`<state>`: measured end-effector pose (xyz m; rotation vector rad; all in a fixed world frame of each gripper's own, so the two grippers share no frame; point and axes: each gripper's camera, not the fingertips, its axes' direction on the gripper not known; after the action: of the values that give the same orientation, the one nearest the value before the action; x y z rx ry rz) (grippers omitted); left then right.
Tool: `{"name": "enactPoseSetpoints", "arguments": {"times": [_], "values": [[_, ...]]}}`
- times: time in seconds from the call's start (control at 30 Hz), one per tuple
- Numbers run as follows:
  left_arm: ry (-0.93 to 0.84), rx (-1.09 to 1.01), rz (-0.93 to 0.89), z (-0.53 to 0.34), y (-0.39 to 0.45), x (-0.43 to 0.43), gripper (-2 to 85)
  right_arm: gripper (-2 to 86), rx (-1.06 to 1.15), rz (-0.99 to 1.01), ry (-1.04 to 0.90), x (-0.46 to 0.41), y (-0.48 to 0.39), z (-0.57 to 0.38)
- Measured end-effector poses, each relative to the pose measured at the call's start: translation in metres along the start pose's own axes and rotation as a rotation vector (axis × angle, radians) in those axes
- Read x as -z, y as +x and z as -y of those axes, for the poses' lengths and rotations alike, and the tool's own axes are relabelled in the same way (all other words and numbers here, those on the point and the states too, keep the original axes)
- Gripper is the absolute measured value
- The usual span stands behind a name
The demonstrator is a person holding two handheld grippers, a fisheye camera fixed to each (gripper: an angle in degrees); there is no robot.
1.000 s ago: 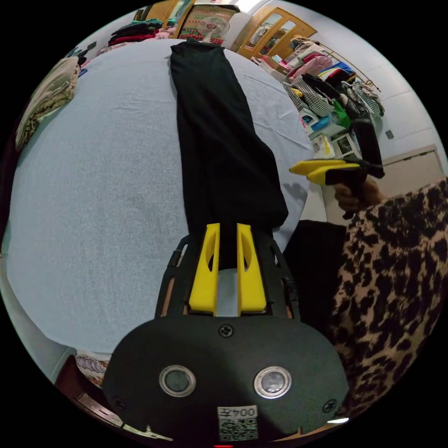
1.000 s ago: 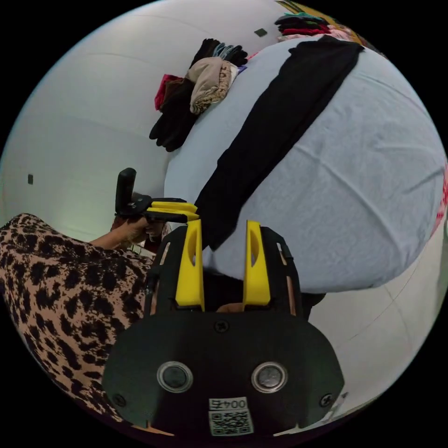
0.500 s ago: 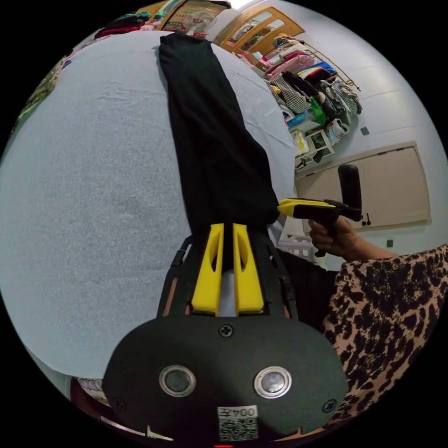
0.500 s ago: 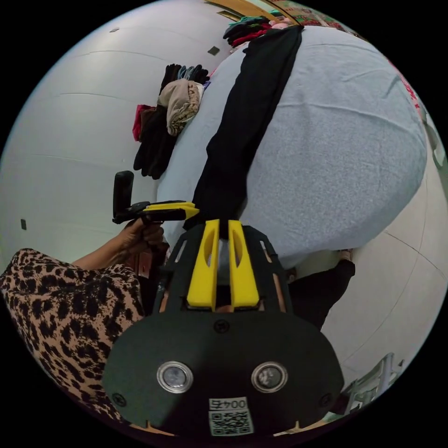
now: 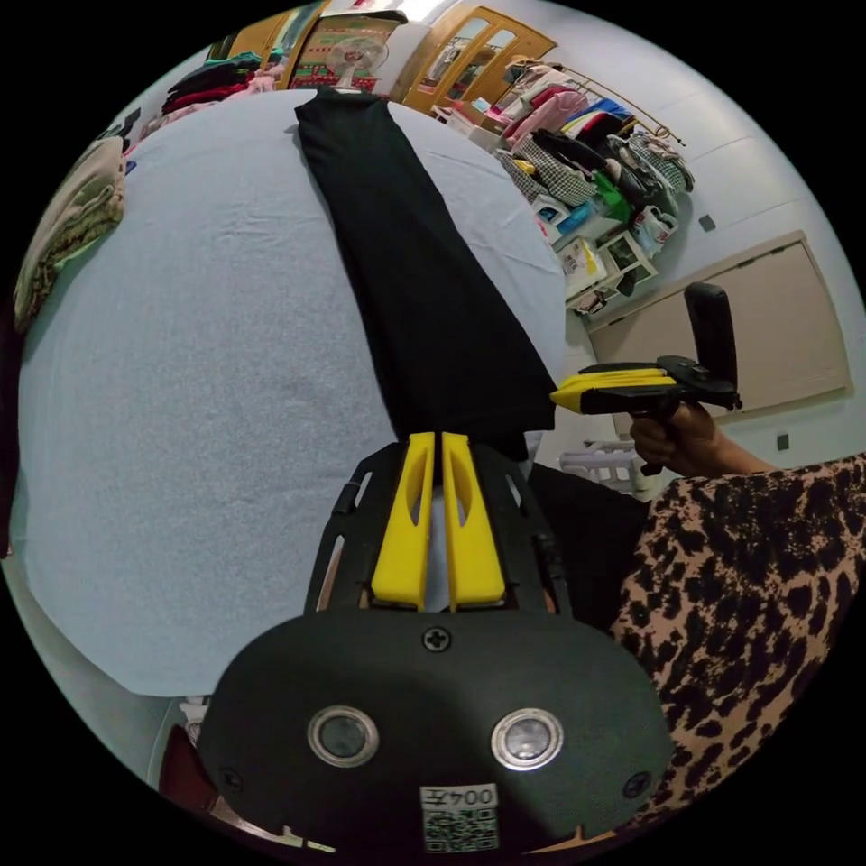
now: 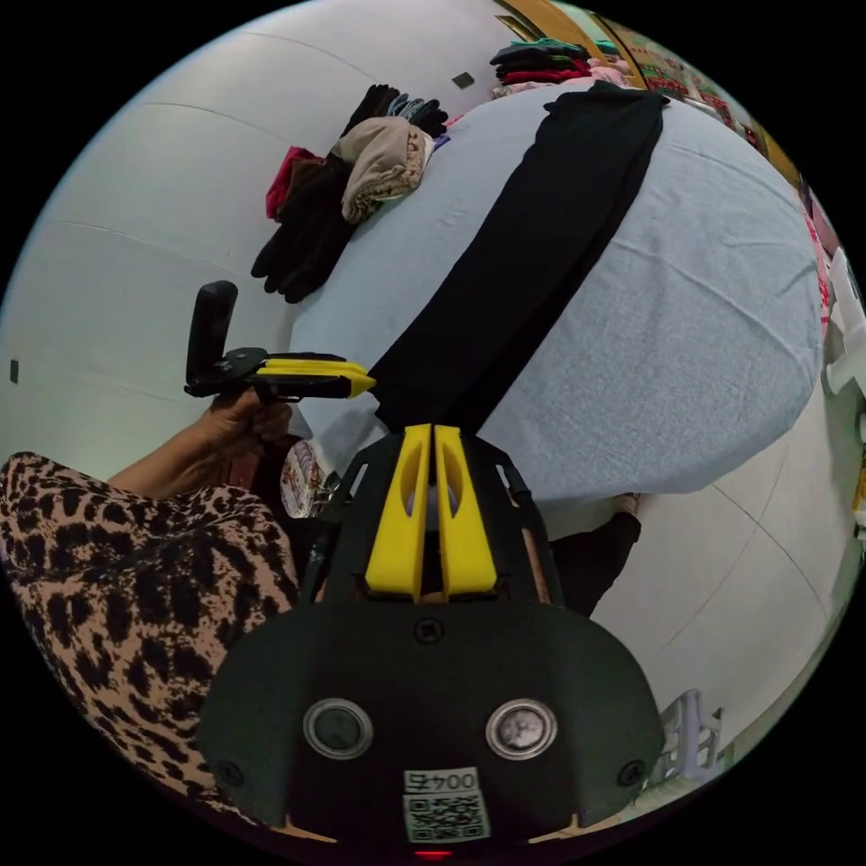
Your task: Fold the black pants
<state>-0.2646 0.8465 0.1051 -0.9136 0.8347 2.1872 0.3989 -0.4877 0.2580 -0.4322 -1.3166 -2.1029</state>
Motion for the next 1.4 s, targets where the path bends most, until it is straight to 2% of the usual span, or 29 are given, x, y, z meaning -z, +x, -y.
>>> {"name": "enactPoseSetpoints", "arguments": {"times": [0.37,0.7,0.9,1.03,1.2,1.4], "values": [[-0.029,0.056,0.008,-0.006,0.005,-0.013,1.3,-0.7,0.034,-0.084,-0.091,-0.028,-0.024,0.021],[-0.057,-0.025,0.079,0.005,0.034,-0.026,2.1,0.7,0.060,-0.136,-0.176,-0.045,-0.025,0.059],[-0.041,-0.074,0.118,0.011,0.050,-0.029,4.1,9.0,0.108,-0.125,-0.239,-0.027,-0.025,0.096],[0.000,-0.062,0.139,0.009,0.061,-0.026,6.7,13.1,0.188,-0.182,-0.161,0.017,-0.012,0.148],[0.098,0.036,0.177,0.009,0.075,-0.017,7.8,15.8,0.347,-0.314,-0.008,0.061,0.027,0.245],[0.223,0.392,0.186,0.029,0.099,-0.013,8.7,16.7,0.530,-0.394,0.085,0.083,0.096,0.379]]}}
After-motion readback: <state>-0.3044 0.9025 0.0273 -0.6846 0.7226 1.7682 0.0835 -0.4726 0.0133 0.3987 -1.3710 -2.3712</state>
